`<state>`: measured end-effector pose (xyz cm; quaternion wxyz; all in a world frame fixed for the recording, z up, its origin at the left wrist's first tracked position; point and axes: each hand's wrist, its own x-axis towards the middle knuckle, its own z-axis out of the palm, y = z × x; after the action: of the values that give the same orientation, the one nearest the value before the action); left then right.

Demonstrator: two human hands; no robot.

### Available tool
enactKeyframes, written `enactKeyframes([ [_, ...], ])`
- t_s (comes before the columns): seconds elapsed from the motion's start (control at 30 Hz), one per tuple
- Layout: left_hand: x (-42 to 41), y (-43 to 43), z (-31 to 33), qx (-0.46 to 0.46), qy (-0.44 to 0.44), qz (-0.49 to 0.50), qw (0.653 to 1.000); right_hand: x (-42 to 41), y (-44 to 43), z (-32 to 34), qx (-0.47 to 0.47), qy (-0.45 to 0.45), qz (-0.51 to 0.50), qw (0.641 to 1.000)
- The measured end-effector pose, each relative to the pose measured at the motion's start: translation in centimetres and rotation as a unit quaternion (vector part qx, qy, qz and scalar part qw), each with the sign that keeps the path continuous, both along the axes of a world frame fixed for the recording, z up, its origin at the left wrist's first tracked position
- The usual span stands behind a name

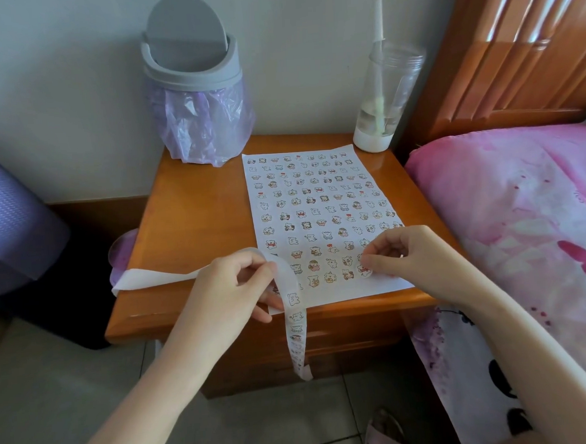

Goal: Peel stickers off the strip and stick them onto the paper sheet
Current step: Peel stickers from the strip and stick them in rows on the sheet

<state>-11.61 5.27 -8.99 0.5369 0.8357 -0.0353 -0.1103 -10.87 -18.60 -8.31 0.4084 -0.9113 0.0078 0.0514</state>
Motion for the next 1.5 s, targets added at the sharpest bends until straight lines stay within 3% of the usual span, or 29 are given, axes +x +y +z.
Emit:
enactKeyframes([
  [1.07, -0.1, -0.1, 0.1, 0.006, 0.008, 0.002, 1.000, 0.0, 0.3, -1.1, -0.037, -0.057, -0.004, 0.998],
  [1.5, -0.1, 0.0, 0.3, 0.008, 0.015, 0.004, 1.000, 0.4, -0.4, -1.2, -0.011, -0.022, -0.010, 1.000],
])
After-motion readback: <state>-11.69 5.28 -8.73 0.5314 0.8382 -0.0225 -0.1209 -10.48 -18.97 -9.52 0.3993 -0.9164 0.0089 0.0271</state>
